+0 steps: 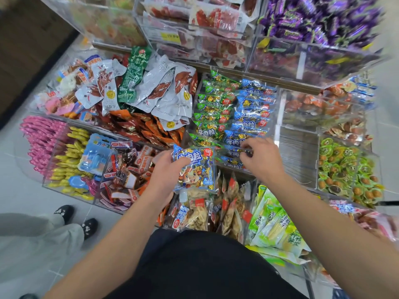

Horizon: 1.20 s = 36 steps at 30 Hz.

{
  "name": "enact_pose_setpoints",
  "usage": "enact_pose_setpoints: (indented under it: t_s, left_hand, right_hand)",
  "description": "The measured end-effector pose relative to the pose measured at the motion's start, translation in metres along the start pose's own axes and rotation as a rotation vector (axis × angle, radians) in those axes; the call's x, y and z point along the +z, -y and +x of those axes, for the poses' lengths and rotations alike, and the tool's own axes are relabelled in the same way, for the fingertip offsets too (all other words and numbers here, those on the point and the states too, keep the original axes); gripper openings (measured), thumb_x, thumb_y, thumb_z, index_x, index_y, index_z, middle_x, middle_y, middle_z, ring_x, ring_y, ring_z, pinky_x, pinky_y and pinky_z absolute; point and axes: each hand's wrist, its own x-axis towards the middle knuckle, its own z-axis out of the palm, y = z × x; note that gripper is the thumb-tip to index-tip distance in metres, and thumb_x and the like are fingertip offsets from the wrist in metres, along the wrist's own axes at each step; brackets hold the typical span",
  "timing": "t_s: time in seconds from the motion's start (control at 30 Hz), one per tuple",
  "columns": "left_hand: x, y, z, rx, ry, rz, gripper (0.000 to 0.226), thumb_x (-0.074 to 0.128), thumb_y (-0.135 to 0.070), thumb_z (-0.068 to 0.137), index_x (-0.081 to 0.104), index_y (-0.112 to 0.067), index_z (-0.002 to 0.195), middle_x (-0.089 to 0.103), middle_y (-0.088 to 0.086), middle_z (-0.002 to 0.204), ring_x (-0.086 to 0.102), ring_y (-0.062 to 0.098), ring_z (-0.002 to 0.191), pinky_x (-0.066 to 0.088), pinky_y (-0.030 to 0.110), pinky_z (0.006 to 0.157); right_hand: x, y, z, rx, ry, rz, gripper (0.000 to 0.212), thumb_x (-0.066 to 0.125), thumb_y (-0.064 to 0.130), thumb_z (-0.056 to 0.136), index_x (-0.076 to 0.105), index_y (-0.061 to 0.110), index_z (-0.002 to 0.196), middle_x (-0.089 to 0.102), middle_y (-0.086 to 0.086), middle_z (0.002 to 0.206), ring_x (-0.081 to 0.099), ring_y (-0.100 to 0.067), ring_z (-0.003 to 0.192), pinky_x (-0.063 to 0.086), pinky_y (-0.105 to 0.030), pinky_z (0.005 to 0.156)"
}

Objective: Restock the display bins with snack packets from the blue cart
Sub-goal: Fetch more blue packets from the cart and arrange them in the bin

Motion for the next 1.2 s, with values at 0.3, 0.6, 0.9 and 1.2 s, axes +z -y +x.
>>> enact_pose_setpoints:
  t_s: [0.3, 0.6, 0.9, 1.2]
  left_hand:
    - [0.016, -0.006, -0.012, 0.109, 0.238, 0.121, 0.034, 0.068, -0.003, 0.082, 0.067, -0.013, 0.114, 0.068, 0.022, 0.116, 0.063, 0.035, 0.104, 0.05, 0.047, 0.098]
    - [0.027, -0.008, -0.013, 0.29, 0.227, 0.303, 0.033, 0.074, -0.019, 0.09, 0.065, -0.029, 0.12, 0.071, -0.011, 0.116, 0.065, 0.003, 0.109, 0.05, 0.037, 0.105]
    - [0.004, 0.019, 0.029, 0.552, 0.096, 1.07, 0.069, 0.062, -0.04, 0.094, 0.036, -0.017, 0.154, 0.037, 0.009, 0.159, 0.028, 0.028, 0.148, 0.023, 0.045, 0.122]
    - [0.01, 0.03, 0.033, 0.449, 0.245, 1.144, 0.083, 0.059, -0.045, 0.095, 0.008, -0.033, 0.16, 0.018, 0.013, 0.167, 0.011, 0.032, 0.155, 0.02, 0.053, 0.123]
  right_hand:
    - [-0.037, 0.015, -0.036, 0.031, -0.018, 0.479, 0.028, 0.067, 0.039, 0.076, 0.068, 0.033, 0.104, 0.062, 0.02, 0.097, 0.058, -0.001, 0.09, 0.041, -0.012, 0.08]
    - [-0.065, 0.03, -0.046, 0.016, 0.22, 0.494, 0.022, 0.079, 0.024, 0.081, 0.06, 0.031, 0.09, 0.063, 0.011, 0.086, 0.059, -0.008, 0.081, 0.045, -0.023, 0.071]
    - [-0.073, 0.006, -0.045, 0.114, -0.182, 0.348, 0.019, 0.071, 0.016, 0.085, 0.062, 0.027, 0.096, 0.06, 0.021, 0.083, 0.059, -0.003, 0.08, 0.037, -0.007, 0.07]
    - [-0.021, 0.012, -0.035, 0.049, -0.076, 0.156, 0.018, 0.063, 0.015, 0.09, 0.063, 0.023, 0.106, 0.069, -0.002, 0.1, 0.06, -0.024, 0.095, 0.046, -0.033, 0.075]
